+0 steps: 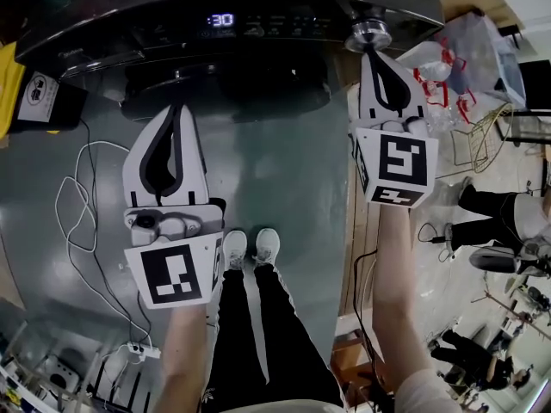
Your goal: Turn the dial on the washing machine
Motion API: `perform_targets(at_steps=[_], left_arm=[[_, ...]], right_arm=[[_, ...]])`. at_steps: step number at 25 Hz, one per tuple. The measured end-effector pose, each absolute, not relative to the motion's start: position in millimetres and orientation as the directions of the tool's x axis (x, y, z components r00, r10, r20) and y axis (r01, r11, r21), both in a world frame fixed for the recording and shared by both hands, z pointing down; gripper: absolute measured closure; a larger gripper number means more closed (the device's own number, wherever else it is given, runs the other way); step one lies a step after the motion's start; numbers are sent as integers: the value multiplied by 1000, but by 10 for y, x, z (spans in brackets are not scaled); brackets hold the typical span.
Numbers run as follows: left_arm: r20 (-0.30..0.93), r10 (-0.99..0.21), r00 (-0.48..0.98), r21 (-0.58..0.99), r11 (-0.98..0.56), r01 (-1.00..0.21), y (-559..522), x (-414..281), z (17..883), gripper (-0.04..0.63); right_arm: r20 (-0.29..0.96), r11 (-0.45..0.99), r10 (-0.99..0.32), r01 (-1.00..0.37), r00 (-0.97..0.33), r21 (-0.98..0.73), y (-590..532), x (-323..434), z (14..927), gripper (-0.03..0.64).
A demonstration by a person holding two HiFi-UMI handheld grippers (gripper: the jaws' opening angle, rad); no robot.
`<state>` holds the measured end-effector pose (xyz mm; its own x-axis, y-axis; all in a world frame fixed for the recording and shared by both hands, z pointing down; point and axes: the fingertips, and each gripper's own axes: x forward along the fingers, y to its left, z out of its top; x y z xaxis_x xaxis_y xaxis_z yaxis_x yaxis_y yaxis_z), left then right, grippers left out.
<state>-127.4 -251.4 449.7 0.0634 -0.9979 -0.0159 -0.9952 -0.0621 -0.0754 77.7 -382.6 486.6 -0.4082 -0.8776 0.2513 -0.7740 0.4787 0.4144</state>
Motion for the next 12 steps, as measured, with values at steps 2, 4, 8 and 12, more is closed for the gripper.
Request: perform_targets(at_steps=[2,4,8,12], left_arm=[[-12,-998,62,-70,-61,-996,-2503,-1285,4501,597],[7,-998,65,-57,-65,-996,-2484,-1277,4523,597],[22,-998,65,-58,-66,-996,-2447,-1298,4529,597],[25,-998,54,-61,-55,-997,-2423,-1353,4537,597]], right_arm=[[257,487,-873,-766,-415,420,-3818,750,4877,615],[267,505,-863,-745,-429,436,-3795,696,4894,615],[272,511,-860,-738,-433,441,-3765,653,4901,615],[271,505,-863,-745,-426,436,-3771,654,4900,615]])
